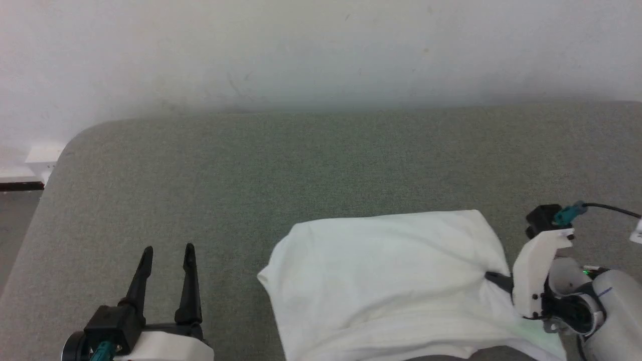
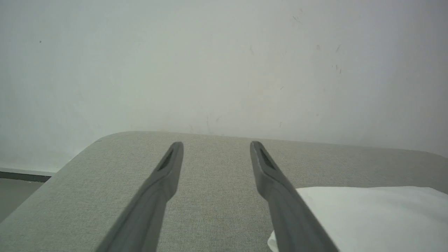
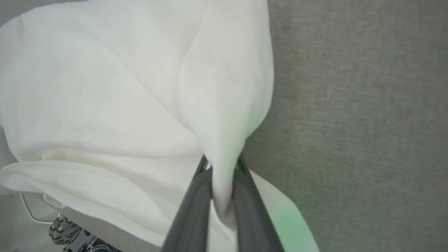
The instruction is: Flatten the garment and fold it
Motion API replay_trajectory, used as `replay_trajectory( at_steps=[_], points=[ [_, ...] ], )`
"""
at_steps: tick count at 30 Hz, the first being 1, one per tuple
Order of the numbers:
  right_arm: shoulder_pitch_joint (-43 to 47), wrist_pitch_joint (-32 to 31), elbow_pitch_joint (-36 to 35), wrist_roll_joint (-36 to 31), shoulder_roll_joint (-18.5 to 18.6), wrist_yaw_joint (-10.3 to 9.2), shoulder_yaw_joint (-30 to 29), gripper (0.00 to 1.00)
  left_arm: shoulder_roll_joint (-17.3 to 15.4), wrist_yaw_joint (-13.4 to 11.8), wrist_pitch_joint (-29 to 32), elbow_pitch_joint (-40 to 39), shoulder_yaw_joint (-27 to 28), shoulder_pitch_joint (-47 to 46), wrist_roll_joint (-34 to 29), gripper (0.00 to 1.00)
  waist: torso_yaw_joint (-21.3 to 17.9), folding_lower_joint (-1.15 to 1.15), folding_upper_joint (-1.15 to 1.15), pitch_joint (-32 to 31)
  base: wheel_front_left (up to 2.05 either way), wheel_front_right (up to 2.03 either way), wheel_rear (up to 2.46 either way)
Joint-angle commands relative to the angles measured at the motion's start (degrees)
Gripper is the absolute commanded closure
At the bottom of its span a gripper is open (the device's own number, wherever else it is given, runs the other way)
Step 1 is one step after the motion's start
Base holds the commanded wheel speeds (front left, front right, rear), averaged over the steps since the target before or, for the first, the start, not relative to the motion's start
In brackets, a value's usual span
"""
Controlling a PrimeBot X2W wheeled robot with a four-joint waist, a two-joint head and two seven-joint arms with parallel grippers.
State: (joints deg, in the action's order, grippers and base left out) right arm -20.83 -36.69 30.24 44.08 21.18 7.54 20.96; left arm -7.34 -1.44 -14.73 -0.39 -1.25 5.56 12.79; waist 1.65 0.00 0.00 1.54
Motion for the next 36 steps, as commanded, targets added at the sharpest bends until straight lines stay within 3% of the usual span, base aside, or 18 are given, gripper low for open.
replay_trajectory(
  at_steps=[1,6,9,14,20,26,30,31,32,33,36],
  points=[
    [0.1,0.3,0.0,-0.7,1.1,-0.05,-0.9,1.00,0.2,0.3,-0.3,-0.2,0.0,0.6,-0.6,0.00,-0.6,0.00,0.00,-0.3,0.00,0.00,0.00],
    [2.0,-0.9,0.2,-2.7,4.9,-0.05,-7.1,1.00,0.4,0.4,-0.3,-0.2,-0.2,1.0,-1.1,0.00,-1.3,0.00,0.00,-0.4,0.00,0.00,0.00],
    [3.2,-2.9,-1.8,-3.2,4.9,-0.05,-9.9,1.00,0.5,0.3,-0.3,-0.4,0.0,1.2,-1.2,0.00,-1.9,0.00,0.00,-0.4,0.00,0.00,0.00],
    [5.3,-8.7,-10.0,0.7,0.0,-0.05,-11.0,1.00,0.7,0.5,-0.3,-0.3,0.2,1.2,-1.3,0.00,-2.5,0.00,0.00,-0.6,0.00,0.00,0.00],
    [6.3,-13.0,-19.8,6.3,-9.3,-0.05,-6.2,1.00,1.0,0.9,-0.3,-0.3,0.0,1.0,-1.3,0.00,-2.7,0.00,0.00,-0.9,0.00,0.00,0.00],
    [4.8,-9.0,-17.4,5.7,-15.9,-0.05,-1.1,1.00,1.1,1.6,-0.3,0.4,-0.9,0.4,-1.5,0.00,-0.6,0.00,0.00,-1.1,0.00,0.00,0.00],
    [2.8,-3.9,-12.8,4.8,-17.6,-0.05,1.8,1.00,1.2,1.9,-0.3,1.0,-1.4,0.3,-1.5,0.00,0.9,0.00,0.00,-0.9,0.00,0.00,0.00],
    [2.4,-2.7,-11.6,5.0,-17.8,-0.05,2.6,0.86,1.3,1.9,-0.3,1.2,-1.5,0.2,-1.5,0.00,1.1,0.00,0.00,-0.9,0.00,0.00,0.00],
    [1.9,-1.6,-10.4,4.9,-17.9,-0.05,3.5,0.19,1.3,2.0,-0.3,1.4,-1.6,0.2,-1.4,0.00,1.4,0.00,0.00,-0.8,0.00,0.00,0.00],
    [1.3,-0.1,-9.4,4.2,-18.0,-0.05,4.5,0.00,1.4,2.1,-0.3,1.6,-1.7,0.1,-1.4,0.00,1.6,0.00,0.00,-0.8,0.00,0.00,0.00],
    [-0.2,4.0,-7.5,2.9,-18.1,-0.05,7.9,0.00,1.5,2.1,-0.3,2.1,-1.8,0.0,-1.3,0.00,1.9,0.00,0.00,-0.7,0.00,0.00,0.00]
  ],
)
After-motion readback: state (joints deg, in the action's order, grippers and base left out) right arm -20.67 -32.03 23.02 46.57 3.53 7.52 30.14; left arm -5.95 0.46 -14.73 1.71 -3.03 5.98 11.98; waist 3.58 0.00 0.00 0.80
